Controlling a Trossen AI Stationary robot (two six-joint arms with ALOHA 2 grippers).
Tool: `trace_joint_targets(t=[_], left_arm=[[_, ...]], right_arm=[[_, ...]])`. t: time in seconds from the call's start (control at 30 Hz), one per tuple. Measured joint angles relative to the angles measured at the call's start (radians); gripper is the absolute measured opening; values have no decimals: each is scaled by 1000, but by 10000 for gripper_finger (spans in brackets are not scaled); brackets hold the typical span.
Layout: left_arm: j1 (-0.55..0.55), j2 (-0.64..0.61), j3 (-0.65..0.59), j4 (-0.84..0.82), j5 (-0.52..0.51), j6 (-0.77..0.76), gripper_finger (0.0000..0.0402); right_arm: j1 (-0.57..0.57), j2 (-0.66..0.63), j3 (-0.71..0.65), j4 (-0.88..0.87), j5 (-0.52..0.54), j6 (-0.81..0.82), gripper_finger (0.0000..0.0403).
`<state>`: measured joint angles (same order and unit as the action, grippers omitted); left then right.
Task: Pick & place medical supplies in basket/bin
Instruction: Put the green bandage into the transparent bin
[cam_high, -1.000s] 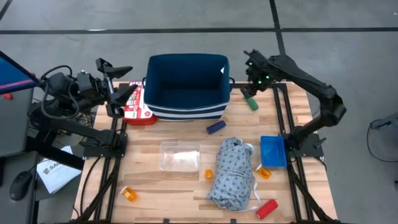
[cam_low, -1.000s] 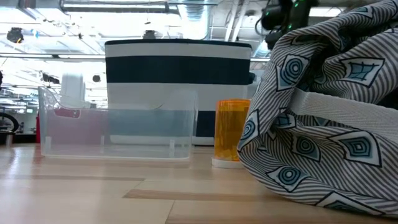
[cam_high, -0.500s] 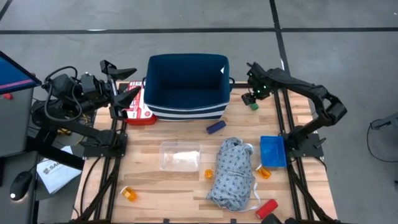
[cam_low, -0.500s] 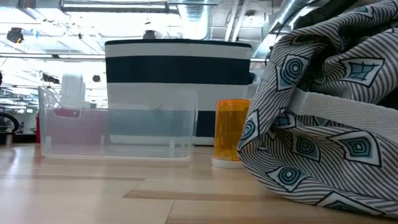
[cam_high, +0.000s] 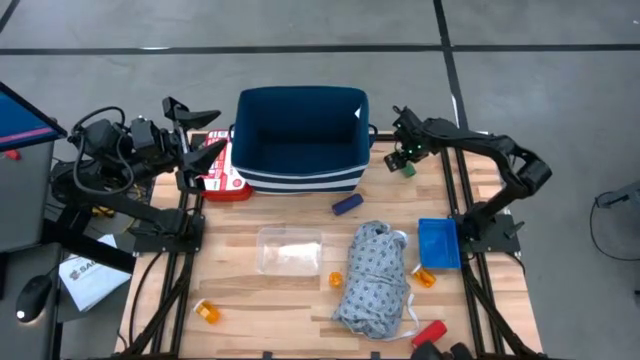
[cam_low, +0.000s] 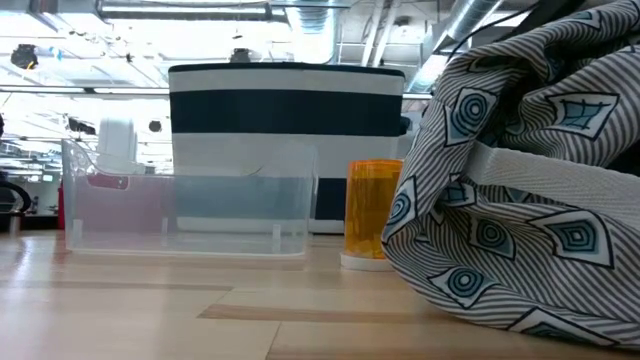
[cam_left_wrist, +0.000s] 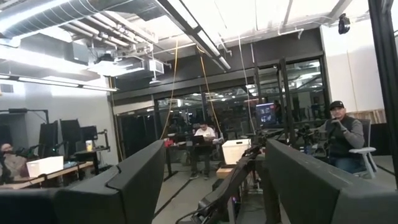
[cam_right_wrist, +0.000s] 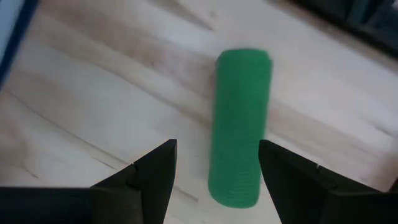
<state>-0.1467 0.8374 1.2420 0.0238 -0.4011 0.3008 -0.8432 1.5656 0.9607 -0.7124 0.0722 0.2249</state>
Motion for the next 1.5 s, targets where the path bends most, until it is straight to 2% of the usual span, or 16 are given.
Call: trace_joint_targets(t=[0.23, 0.53, 0.9, 1.27, 1.5], left_arm=[[0, 29, 0, -2, 4, -21, 268], [0, 53, 1, 0, 6, -56, 268], [0, 56, 1, 0, 16, -81, 268], [0, 56, 1, -1, 16, -81, 268], [0, 55, 1, -1, 42, -74, 268]], right_arm=[[-17, 84, 0, 5, 8, -5, 224], [-23, 117, 0, 107, 11, -23, 224], [-26, 191, 3, 103, -5, -52, 217], [-37, 92, -1, 29, 4, -68, 111], [-37, -50, -1, -105, 5, -54, 99]])
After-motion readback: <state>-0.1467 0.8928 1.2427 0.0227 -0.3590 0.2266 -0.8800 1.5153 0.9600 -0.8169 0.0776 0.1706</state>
